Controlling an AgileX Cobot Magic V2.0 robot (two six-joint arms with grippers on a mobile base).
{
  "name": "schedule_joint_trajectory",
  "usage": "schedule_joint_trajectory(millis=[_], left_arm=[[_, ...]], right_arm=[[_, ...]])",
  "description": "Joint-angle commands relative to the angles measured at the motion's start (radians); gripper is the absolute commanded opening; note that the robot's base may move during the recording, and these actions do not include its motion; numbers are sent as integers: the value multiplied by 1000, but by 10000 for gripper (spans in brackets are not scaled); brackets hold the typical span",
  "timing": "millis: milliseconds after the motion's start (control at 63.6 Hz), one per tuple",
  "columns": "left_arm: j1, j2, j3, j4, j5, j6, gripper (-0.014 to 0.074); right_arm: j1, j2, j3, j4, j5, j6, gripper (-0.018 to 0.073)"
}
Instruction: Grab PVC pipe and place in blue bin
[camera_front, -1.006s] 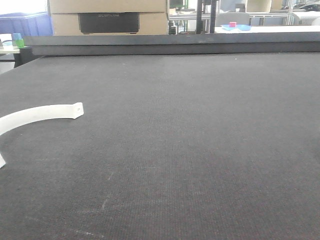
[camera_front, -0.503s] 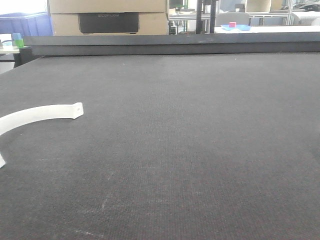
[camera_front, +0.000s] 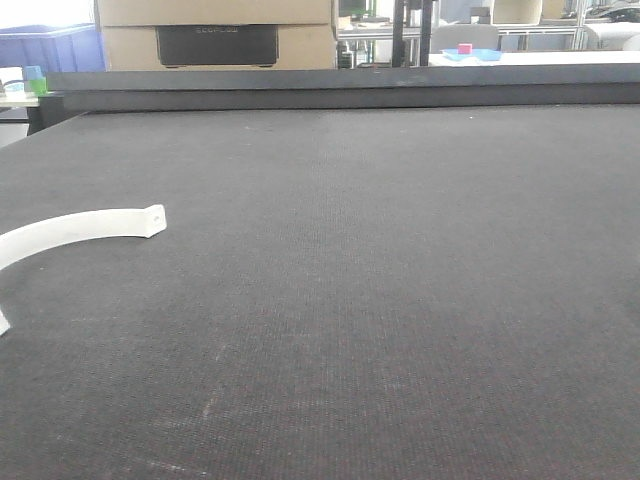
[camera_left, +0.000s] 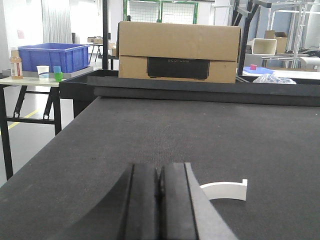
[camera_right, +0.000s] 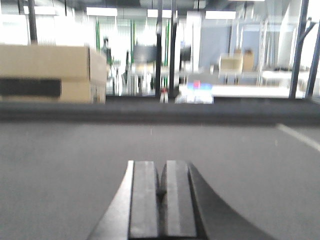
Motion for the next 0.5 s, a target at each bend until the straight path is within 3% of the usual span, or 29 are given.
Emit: schedule_joint_trajectory(millis=[0,283,487], left_arm=[[1,-4,-12,-8,-29,-7,-111],[1,51,-204,3,-7,-7,-111],[1,229,-432,46,144,-7,-111]], right_arm=[[-4,-3,-13,4,-34,-6,-168],[-4,18,-194,38,-23,-6,-168],[-4,138,-365,38,97,-6,-168]])
